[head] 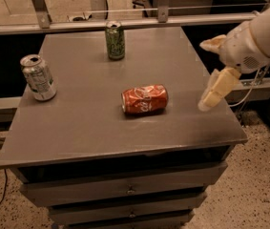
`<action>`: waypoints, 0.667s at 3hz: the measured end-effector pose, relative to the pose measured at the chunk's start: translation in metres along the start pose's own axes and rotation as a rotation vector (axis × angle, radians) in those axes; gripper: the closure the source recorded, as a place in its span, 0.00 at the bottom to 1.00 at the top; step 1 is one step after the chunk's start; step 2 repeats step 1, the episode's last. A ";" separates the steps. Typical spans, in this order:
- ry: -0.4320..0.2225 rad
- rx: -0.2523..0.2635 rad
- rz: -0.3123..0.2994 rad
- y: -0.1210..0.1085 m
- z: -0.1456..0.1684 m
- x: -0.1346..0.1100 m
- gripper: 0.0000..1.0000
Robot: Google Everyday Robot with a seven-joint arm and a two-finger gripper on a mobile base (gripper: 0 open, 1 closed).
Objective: Knock coke can over
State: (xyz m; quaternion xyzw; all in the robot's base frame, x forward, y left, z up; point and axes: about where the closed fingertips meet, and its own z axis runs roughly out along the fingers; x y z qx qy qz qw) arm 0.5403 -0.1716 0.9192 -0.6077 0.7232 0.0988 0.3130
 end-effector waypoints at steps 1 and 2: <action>-0.006 0.016 0.001 -0.003 -0.008 0.001 0.00; -0.006 0.016 0.001 -0.003 -0.008 0.001 0.00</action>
Offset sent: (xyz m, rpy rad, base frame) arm 0.0000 0.0000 0.0000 0.0000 0.0000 0.0000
